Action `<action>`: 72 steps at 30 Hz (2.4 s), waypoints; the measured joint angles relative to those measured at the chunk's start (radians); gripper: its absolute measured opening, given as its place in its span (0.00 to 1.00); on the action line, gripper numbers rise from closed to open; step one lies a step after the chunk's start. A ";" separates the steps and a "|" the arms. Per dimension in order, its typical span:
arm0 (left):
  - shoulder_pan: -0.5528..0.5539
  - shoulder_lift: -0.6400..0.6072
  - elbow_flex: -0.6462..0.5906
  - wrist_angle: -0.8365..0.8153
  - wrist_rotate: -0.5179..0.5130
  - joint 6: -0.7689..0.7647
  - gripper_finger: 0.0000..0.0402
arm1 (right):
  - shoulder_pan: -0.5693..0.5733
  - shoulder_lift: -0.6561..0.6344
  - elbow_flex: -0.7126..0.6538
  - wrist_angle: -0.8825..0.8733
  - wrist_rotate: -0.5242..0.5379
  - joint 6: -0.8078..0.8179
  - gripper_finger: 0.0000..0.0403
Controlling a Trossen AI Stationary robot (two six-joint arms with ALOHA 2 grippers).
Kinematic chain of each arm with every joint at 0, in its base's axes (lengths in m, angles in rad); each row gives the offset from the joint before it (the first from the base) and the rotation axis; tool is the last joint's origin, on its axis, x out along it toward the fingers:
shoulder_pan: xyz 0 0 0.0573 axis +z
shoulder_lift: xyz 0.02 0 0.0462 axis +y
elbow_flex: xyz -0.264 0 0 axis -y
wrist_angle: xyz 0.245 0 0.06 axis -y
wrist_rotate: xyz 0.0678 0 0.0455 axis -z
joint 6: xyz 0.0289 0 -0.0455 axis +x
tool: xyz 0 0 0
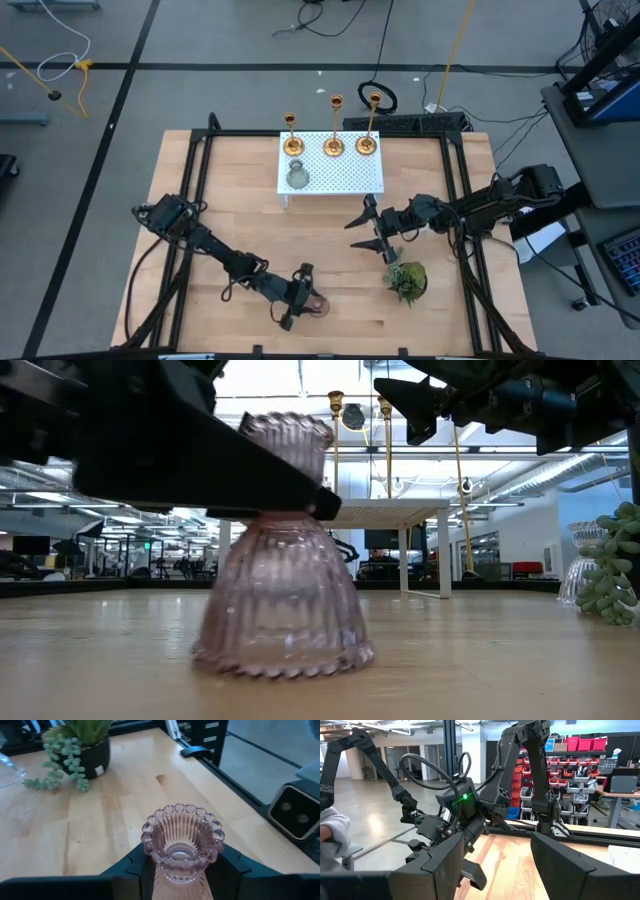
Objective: Pick & Place candle stick holders
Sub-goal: Put the pink candle holder on the shelf
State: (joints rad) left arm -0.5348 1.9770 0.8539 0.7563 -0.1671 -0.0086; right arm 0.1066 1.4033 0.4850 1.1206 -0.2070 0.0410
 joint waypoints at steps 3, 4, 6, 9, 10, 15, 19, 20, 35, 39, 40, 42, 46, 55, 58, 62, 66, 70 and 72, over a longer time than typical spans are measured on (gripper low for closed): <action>0.019 0.000 0.000 0.006 -0.006 -0.014 0.34 | 0.000 0.000 0.000 0.000 0.000 0.003 0.56; 0.025 0.000 0.000 0.009 -0.016 -0.023 0.34 | 0.000 0.000 0.000 0.000 0.000 0.011 0.56; 0.039 0.000 0.000 0.012 -0.038 -0.027 0.36 | 0.000 0.000 0.000 0.000 0.000 0.034 0.56; 0.059 0.000 0.000 0.017 -0.077 -0.007 0.40 | 0.000 0.000 0.000 0.000 0.000 0.051 0.56; 0.068 0.000 0.000 0.025 -0.083 0.005 0.41 | 0.000 0.000 0.000 0.000 0.000 0.051 0.56; 0.127 0.000 -0.001 0.100 -0.109 0.054 0.36 | 0.000 -0.012 0.000 0.002 0.000 0.045 0.56; 0.189 0.000 -0.001 0.162 -0.111 0.053 0.35 | 0.000 -0.059 -0.001 -0.001 0.000 0.042 0.56; 0.204 0.000 -0.001 0.180 -0.111 0.054 0.36 | 0.000 -0.071 -0.002 -0.004 0.000 0.042 0.56; 0.331 -0.061 0.171 0.114 -0.349 0.078 0.35 | -0.003 -0.268 -0.003 -0.140 0.001 -0.029 0.56; 0.349 -0.061 0.313 -0.139 -0.488 0.058 0.40 | -0.003 -0.269 -0.003 -0.176 0.001 -0.026 0.56; 0.358 -0.061 0.337 -0.186 -0.520 0.045 0.41 | -0.003 -0.269 -0.003 -0.186 0.001 -0.025 0.56; 0.378 -0.061 0.371 -0.235 -0.559 0.033 0.40 | -0.003 -0.268 -0.003 -0.195 0.001 -0.026 0.56; 0.400 -0.061 0.386 -0.215 -0.563 0.025 0.35 | -0.003 -0.269 -0.003 -0.197 0.001 -0.026 0.56; 0.442 -0.061 0.386 -0.206 -0.665 0.022 0.43 | -0.003 -0.269 -0.003 -0.195 0.001 -0.026 0.56; 0.465 -0.061 0.386 -0.204 -0.688 0.026 0.41 | -0.003 -0.269 -0.003 -0.195 0.001 -0.027 0.56; 0.503 -0.061 0.386 -0.207 -0.689 0.005 0.36 | -0.003 -0.269 -0.003 -0.196 0.001 -0.027 0.56; 0.532 -0.061 0.386 -0.208 -0.690 0.002 0.38 | -0.003 -0.269 -0.003 -0.198 0.001 -0.027 0.56; 0.553 -0.061 0.386 -0.239 -0.692 0.003 0.49 | -0.003 -0.269 -0.003 -0.198 0.001 -0.026 0.56; 0.560 -0.061 0.386 -0.267 -0.691 -0.009 0.53 | -0.003 -0.269 -0.003 -0.198 0.001 -0.026 0.56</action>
State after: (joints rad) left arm 0.0253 1.9160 1.2400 0.4892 -0.8585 -0.0179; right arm 0.1036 1.1347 0.4820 0.9223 -0.2062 0.0146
